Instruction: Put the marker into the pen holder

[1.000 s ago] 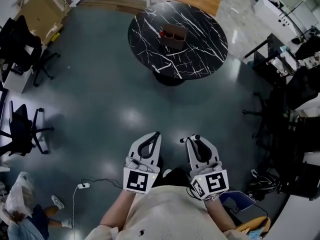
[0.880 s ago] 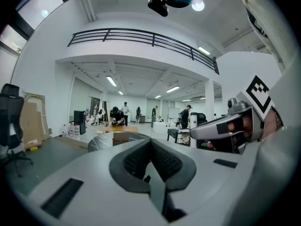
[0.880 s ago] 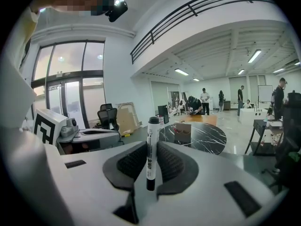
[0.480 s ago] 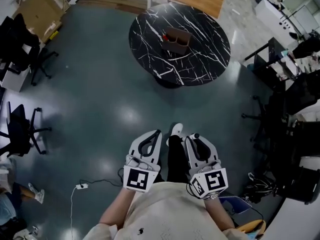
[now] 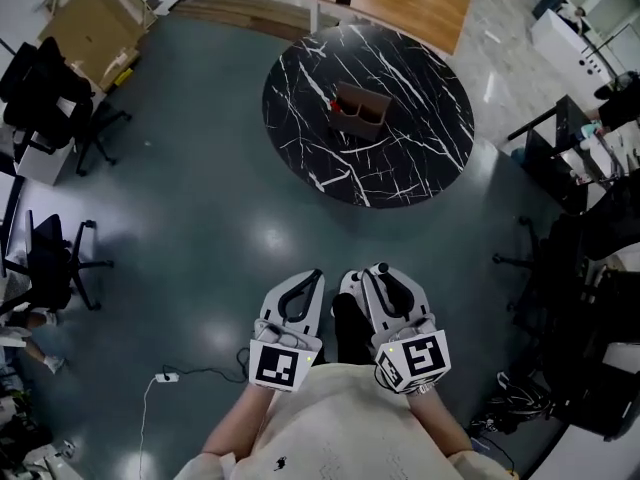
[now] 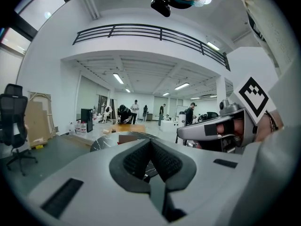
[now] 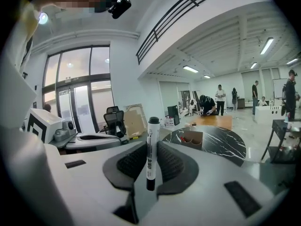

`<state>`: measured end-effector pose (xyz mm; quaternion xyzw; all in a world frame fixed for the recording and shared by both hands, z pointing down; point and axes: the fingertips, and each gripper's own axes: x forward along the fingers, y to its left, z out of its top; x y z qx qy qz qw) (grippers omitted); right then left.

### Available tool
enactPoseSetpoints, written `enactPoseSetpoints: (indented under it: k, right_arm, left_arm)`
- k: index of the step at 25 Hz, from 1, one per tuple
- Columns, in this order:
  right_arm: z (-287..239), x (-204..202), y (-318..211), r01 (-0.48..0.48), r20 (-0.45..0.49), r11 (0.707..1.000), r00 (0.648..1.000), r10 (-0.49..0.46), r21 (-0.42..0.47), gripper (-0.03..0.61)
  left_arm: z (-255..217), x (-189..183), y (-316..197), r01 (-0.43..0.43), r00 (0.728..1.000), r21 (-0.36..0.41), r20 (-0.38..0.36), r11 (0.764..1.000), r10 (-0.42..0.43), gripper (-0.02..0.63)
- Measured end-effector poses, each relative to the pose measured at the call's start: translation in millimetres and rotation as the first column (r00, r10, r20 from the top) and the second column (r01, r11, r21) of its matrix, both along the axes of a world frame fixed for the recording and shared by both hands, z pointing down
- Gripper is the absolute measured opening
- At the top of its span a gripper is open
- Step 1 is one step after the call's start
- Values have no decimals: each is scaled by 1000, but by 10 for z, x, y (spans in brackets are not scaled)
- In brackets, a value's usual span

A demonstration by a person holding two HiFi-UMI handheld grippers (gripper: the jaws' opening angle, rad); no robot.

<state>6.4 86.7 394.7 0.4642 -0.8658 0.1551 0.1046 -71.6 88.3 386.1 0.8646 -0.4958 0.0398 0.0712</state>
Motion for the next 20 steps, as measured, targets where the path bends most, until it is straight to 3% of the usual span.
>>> enactPoseSetpoints:
  k: [7,13,20]
  right_arm:
    - [-64,580,-862,39,18,999,999,-39,20,77]
    - [-169,1060,-1445,2,34,999,999,-3,36,77]
    - [-119,1272,-1877,-32,54,999,998,31,14,77]
  left_arm:
    - [-184,526,-833,60,998,22,-25,998,-59,9]
    - [-230,871,-1282,78,997,32,16,996,-79,11]
    - [-232,1038,-1813,69,997,5,26,998,-69,9]
